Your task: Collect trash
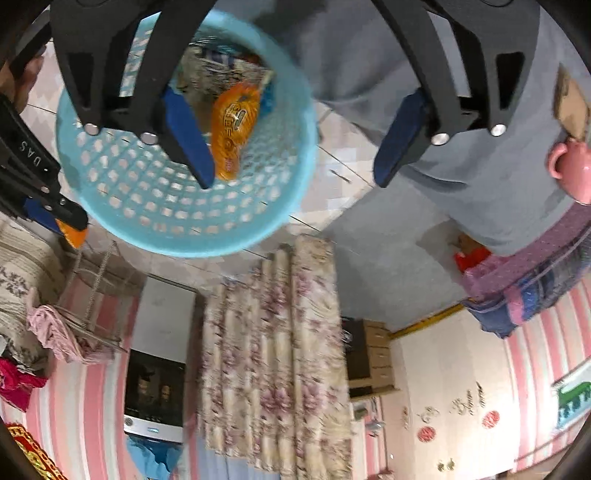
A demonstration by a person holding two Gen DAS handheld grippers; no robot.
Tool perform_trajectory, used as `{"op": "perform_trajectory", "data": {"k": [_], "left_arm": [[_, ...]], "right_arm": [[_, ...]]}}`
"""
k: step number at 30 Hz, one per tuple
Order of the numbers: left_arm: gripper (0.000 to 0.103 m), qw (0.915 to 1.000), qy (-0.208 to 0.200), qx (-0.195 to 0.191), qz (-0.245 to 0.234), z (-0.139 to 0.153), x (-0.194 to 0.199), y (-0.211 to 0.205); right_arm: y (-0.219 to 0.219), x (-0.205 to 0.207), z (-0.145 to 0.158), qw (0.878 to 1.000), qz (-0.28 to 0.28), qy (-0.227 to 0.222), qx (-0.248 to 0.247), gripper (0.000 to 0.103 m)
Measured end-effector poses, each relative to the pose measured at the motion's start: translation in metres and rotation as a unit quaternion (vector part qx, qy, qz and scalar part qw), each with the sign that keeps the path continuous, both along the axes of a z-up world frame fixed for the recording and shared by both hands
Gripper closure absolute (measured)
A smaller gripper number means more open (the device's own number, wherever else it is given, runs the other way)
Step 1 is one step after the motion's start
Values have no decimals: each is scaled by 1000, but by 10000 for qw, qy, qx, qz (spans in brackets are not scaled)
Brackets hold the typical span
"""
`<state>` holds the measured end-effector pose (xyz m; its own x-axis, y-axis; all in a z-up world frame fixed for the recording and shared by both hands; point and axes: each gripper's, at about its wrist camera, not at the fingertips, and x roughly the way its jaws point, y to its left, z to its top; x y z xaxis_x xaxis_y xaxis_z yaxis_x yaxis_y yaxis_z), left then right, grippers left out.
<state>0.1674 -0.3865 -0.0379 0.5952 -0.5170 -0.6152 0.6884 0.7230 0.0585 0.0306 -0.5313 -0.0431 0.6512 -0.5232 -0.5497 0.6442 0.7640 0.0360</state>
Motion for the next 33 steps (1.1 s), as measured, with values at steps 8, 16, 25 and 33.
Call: {"op": "perform_trajectory", "data": {"k": [8,16,25,33], "left_arm": [[6,9997,21,-111,199,7,14,35],[6,9985,277,-304,360,5,29,67],[6,9971,142,-619,428,17,29,90],[6,9966,28,-308,765,31,13,129]], "right_arm": [[20,11,0,9998,190,4,-82,72],[43,32,-2,9991,417,45,-93,51],[55,34,-3,9996,176,68,-205,5],[77,22,15,9995,150,-205,-204,5]]}}
